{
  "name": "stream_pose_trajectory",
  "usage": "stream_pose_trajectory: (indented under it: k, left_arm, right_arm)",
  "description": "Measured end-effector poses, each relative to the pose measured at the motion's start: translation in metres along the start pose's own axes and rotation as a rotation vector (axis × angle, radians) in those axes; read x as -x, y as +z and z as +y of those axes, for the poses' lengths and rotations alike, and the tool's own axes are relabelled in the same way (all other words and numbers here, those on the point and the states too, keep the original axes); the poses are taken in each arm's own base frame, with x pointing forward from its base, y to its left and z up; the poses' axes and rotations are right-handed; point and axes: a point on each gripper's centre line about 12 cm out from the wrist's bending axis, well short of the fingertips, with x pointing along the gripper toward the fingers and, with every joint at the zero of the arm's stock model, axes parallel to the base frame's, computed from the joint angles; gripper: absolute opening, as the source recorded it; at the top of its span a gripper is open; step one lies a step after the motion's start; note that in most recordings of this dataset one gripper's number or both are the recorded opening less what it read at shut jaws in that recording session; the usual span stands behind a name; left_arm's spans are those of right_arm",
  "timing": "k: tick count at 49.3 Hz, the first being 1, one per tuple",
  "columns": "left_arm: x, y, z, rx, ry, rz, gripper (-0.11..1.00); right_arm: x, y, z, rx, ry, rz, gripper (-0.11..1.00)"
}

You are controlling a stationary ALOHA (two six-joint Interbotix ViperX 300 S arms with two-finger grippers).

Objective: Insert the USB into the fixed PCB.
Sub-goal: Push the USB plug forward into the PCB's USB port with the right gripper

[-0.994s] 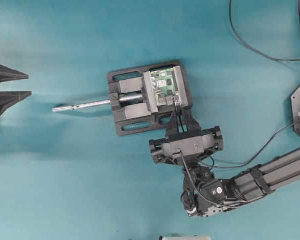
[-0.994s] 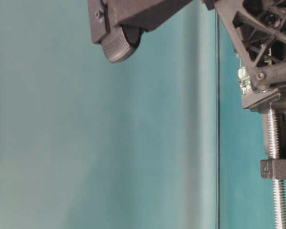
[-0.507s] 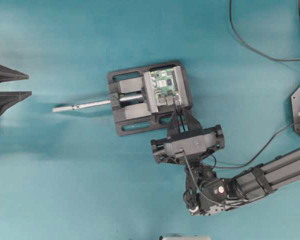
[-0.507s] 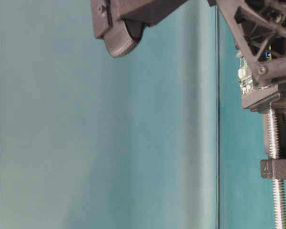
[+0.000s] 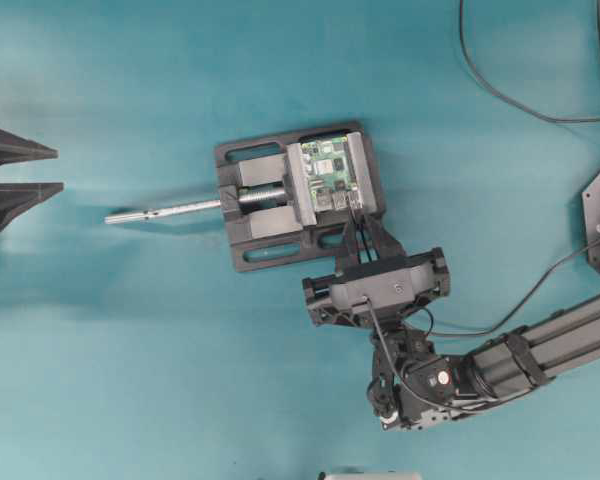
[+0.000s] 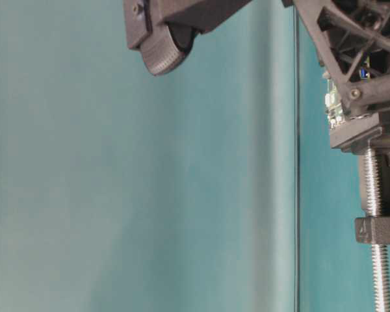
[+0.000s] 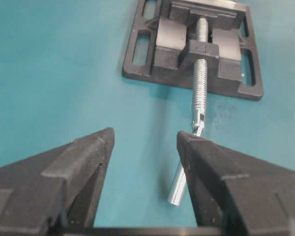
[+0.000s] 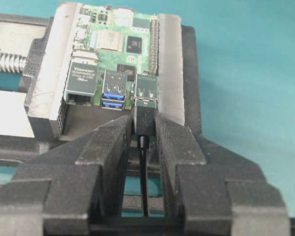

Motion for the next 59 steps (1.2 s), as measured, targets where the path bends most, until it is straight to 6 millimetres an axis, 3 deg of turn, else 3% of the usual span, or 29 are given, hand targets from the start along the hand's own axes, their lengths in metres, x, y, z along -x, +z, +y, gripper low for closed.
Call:
stream_pose_trajectory:
  k: [59]
  left_arm:
    - [0.0000,0.0006,-0.0001,0.002,0.000,-0.002,0.72]
  right_arm:
    - [-0.0072,0.0026,0.0021,0.000,0.003,-0.008,0.21]
